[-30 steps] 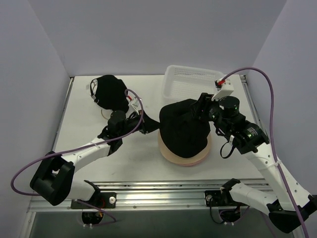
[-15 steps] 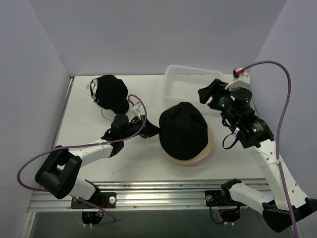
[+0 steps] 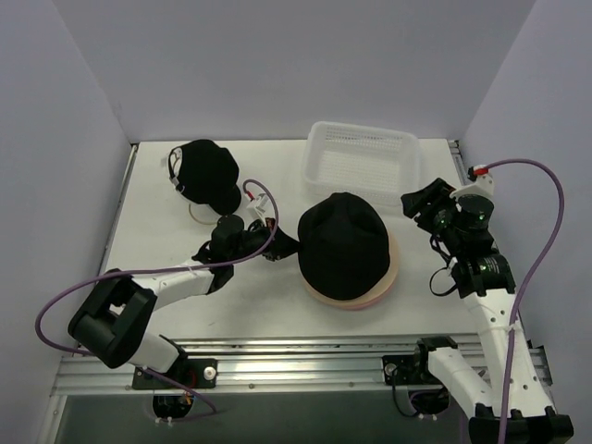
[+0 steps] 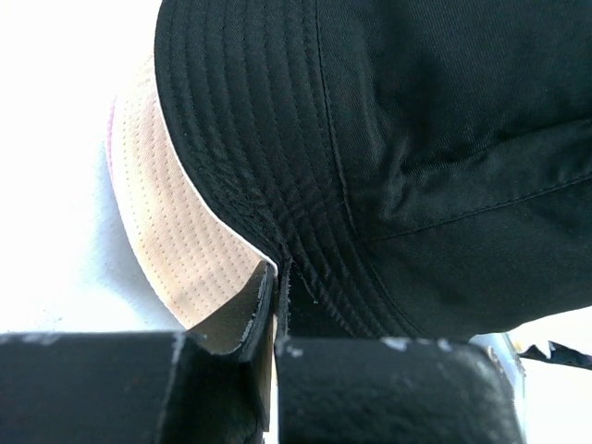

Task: Stack the hats

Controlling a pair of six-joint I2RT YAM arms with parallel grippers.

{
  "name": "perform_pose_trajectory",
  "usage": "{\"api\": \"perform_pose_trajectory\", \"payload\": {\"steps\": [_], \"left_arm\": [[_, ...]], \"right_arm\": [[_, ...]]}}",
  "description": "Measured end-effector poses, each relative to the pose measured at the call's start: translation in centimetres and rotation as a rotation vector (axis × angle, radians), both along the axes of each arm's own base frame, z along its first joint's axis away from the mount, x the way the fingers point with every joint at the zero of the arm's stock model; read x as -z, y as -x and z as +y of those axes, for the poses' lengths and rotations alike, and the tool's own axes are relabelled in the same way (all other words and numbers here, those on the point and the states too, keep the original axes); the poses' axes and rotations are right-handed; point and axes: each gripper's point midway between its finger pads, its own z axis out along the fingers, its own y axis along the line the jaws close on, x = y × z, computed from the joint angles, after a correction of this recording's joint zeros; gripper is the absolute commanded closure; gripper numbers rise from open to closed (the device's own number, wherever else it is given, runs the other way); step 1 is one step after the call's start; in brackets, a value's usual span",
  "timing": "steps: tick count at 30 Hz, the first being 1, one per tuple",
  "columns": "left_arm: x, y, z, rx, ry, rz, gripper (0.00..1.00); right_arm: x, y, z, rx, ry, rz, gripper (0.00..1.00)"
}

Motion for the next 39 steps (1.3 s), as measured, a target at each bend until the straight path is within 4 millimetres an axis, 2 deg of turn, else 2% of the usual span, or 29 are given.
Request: {"api": "perform_pose_trajectory", "payload": {"steps": [2,5,10,13,19,22,24,29,32,35,39], "left_arm": [[0.2,0.0,-0.1,-0.003,-0.01,-0.004,0.98],[0.3,0.0,-0.3,-0.01,-0.019,-0.014,0.98],[1.5,0.1,-0.6,-0.012,-0.038,0.004,0.98],[2.4,0.0,-0.7,-0.016,-0.054,0.021,0.98],[4.4,0.4,-0.8,-0.034,-0.088,0.046,0.98],[5.3,0.6,0.0,-0.066,-0.11,0.058,0.98],[5.2,0.7,0.6,-0.095,-0.119,0.056,0.98],[3.2,0.4,2.6,-0.187,-0.15,0.016,0.98],[2.5,0.3,3.9,-0.24,-0.176,0.001,0.98],[2.7,0.3,4.8,-0.276,-0.209,0.004,0.97],[3.6,0.4,5.5,-0.302,-0.248,0.024,0.98]], "right_arm": [[0.8,0.1,-0.5,0.007,-0.017,0.01,0.51],[2.2,-0.1,-0.2,-0.026,-0.055,0.014,0.51],[7.6,0.6,0.5,-0.068,-0.119,0.108,0.51],[9.8,1.3,0.7,-0.074,-0.157,0.13,0.52],[12.5,2.8,1.7,-0.091,-0.242,0.104,0.55],[12.5,2.3,2.3,-0.118,-0.265,0.089,0.57],[12.4,1.9,2.9,-0.14,-0.269,0.081,0.57],[12.3,1.7,6.8,-0.257,-0.258,0.075,0.56],[12.2,1.2,8.2,-0.296,-0.255,0.072,0.56],[12.0,0.3,8.5,-0.3,-0.253,0.067,0.55],[10.7,-1.5,8.8,-0.31,-0.255,0.032,0.55]]}}
